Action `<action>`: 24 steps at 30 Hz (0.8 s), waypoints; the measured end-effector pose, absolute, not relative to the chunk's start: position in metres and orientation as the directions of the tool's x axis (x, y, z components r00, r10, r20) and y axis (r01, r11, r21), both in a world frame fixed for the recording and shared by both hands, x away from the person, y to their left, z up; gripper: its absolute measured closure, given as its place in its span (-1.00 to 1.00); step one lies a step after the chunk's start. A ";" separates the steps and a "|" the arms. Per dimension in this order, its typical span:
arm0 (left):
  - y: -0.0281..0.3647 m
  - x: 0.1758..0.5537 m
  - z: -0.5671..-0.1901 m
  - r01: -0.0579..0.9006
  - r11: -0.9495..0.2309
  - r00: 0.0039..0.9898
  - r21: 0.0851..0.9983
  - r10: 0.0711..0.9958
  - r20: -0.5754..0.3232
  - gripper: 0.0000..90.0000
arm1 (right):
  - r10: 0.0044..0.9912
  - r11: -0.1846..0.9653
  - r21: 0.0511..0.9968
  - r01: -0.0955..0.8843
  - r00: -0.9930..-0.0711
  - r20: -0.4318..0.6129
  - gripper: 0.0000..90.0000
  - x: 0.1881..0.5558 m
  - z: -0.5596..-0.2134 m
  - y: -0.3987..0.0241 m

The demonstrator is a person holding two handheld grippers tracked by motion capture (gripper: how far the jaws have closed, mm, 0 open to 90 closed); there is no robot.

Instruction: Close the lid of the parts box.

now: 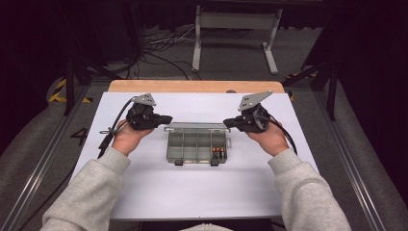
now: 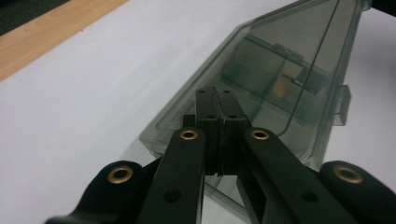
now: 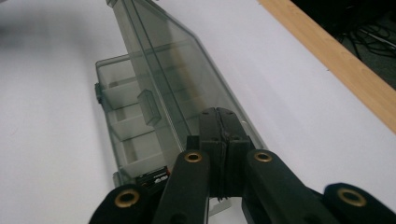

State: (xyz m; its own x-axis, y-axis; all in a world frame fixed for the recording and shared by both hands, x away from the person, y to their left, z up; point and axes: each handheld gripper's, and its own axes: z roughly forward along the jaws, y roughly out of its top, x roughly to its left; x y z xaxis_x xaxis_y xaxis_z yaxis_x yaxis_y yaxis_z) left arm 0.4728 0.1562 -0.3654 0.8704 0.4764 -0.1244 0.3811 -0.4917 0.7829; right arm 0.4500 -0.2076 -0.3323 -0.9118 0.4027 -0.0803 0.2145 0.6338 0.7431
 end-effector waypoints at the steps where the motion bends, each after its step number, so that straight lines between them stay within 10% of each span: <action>1: 0.156 0.471 -0.365 0.381 -0.496 0.874 0.780 0.469 -0.128 0.99 | 0.397 0.642 0.735 0.216 -0.915 -0.078 1.00 0.449 -0.333 -0.206; 24: 0.145 0.450 -0.371 0.394 -0.647 0.906 0.653 0.392 -0.158 0.98 | 0.338 0.755 0.600 0.264 -0.941 -0.010 1.00 0.439 -0.353 -0.191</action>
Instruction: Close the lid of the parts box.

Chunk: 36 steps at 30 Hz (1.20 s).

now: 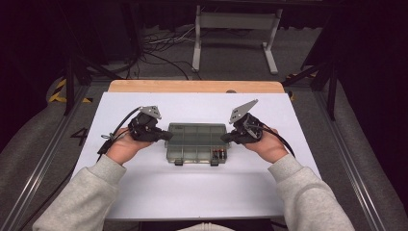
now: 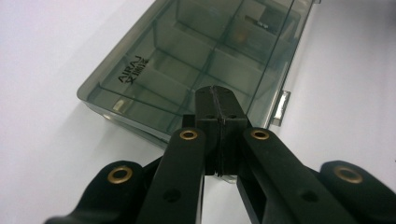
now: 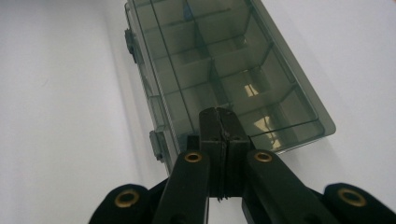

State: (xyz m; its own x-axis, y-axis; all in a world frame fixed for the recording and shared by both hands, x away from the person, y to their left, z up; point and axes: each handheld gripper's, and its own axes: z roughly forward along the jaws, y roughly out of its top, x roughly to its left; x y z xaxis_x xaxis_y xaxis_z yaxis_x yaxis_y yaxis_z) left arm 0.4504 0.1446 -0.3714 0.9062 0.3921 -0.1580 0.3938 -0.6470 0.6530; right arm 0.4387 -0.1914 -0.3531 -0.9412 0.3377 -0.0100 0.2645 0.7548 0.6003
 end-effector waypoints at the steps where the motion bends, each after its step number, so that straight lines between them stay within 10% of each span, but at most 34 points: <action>1: 0.144 0.450 -0.372 0.392 -0.653 0.907 0.648 0.390 -0.156 0.98 | 0.335 0.764 0.587 0.267 -0.942 -0.007 1.00 0.439 -0.355 -0.190; 36: 0.124 0.439 -0.397 0.344 -0.750 0.925 0.565 0.374 -0.066 0.99 | 0.325 0.798 0.517 0.309 -0.944 0.063 0.98 0.435 -0.384 -0.179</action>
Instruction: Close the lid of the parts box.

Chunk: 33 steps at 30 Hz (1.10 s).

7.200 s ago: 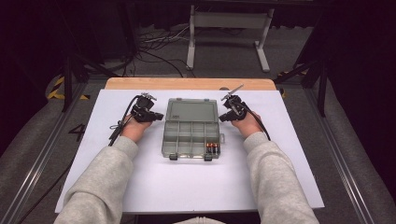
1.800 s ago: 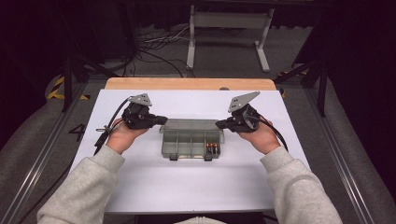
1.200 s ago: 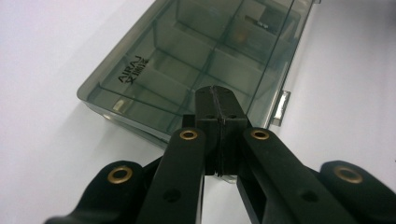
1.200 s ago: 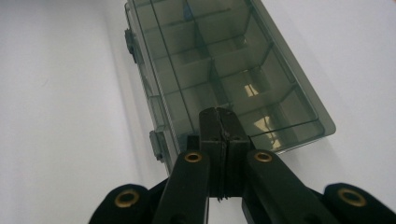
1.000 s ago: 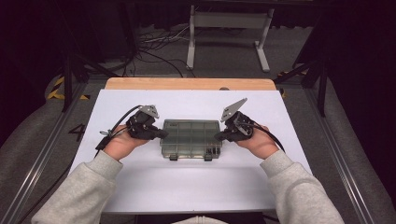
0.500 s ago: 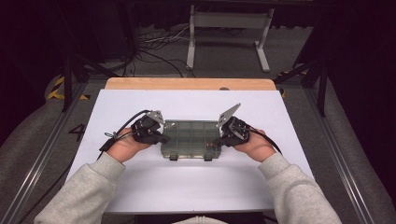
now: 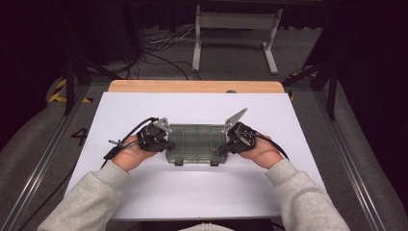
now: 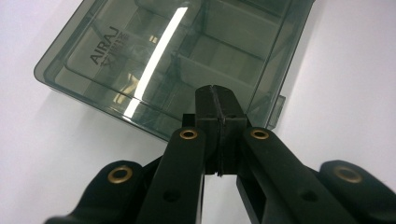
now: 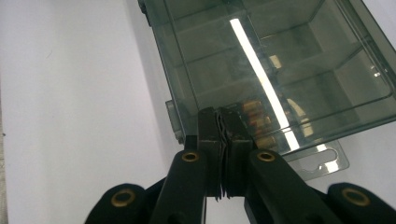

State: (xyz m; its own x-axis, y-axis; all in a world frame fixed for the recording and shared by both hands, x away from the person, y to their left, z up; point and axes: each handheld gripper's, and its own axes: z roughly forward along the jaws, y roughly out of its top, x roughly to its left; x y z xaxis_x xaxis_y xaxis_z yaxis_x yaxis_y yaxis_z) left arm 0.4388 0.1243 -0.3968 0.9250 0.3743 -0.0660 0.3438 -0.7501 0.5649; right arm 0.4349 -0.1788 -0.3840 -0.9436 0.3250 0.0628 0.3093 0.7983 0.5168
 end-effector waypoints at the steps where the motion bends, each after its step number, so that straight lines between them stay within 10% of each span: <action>1: 0.122 0.439 -0.400 0.349 -0.766 0.927 0.540 0.365 -0.082 0.99 | 0.327 0.804 0.514 0.298 -0.944 0.035 1.00 0.435 -0.385 -0.178; 13: 0.122 0.439 -0.401 0.345 -0.747 0.926 0.568 0.369 -0.076 0.97 | 0.305 0.830 0.497 0.252 -0.952 -0.026 0.97 0.430 -0.389 -0.169; 19: 0.123 0.436 -0.393 0.344 -0.717 0.923 0.606 0.376 -0.080 0.64 | 0.323 0.806 0.533 0.260 -0.946 -0.028 0.77 0.428 -0.383 -0.172; 33: 0.133 0.419 -0.368 0.321 -0.620 0.910 0.716 0.411 -0.052 -0.52 | 0.403 0.675 0.707 0.212 -0.908 -0.112 -0.43 0.412 -0.352 -0.190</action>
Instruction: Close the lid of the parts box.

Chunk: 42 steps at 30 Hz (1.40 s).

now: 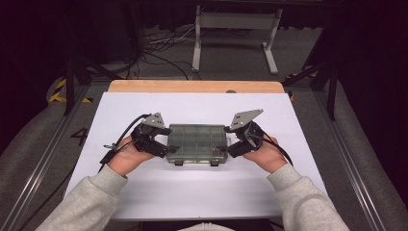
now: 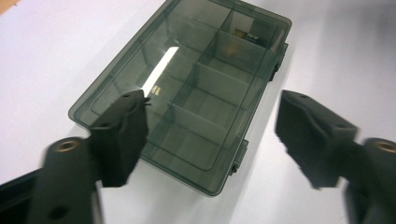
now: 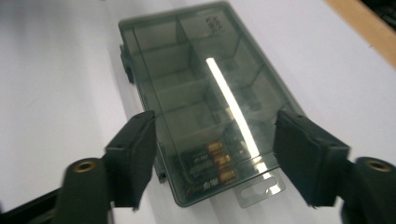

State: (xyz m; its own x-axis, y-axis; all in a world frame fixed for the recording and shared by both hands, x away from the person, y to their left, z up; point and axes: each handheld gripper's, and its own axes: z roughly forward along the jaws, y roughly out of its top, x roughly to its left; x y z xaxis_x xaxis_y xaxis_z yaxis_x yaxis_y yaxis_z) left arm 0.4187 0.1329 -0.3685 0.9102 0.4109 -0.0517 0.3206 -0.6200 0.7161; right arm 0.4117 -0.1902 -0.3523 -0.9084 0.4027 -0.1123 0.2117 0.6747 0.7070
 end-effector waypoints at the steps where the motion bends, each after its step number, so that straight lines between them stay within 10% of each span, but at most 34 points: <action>1: 0.133 0.417 -0.367 0.321 -0.613 0.908 0.721 0.415 -0.052 -0.52 | 0.403 0.675 0.707 0.212 -0.908 -0.112 -0.43 0.412 -0.352 -0.190; 14: 0.157 0.404 -0.360 0.316 -0.452 0.874 0.834 0.480 -0.071 -0.96 | 0.470 0.527 0.831 0.177 -0.876 -0.111 -0.86 0.393 -0.339 -0.211; 42: 0.212 0.352 -0.390 0.242 -0.223 0.785 0.944 0.617 -0.055 -0.99 | 0.605 0.335 0.941 0.056 -0.778 -0.169 -0.99 0.348 -0.363 -0.275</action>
State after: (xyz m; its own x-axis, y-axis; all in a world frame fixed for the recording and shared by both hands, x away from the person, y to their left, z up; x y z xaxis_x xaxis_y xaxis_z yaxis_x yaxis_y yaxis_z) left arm 0.3521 0.2120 -0.3897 0.7850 0.6170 -0.0552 0.2417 -0.2231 0.9444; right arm 0.3479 -0.2751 -0.3625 -0.7777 0.6055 -0.1690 0.0563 0.3348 0.9406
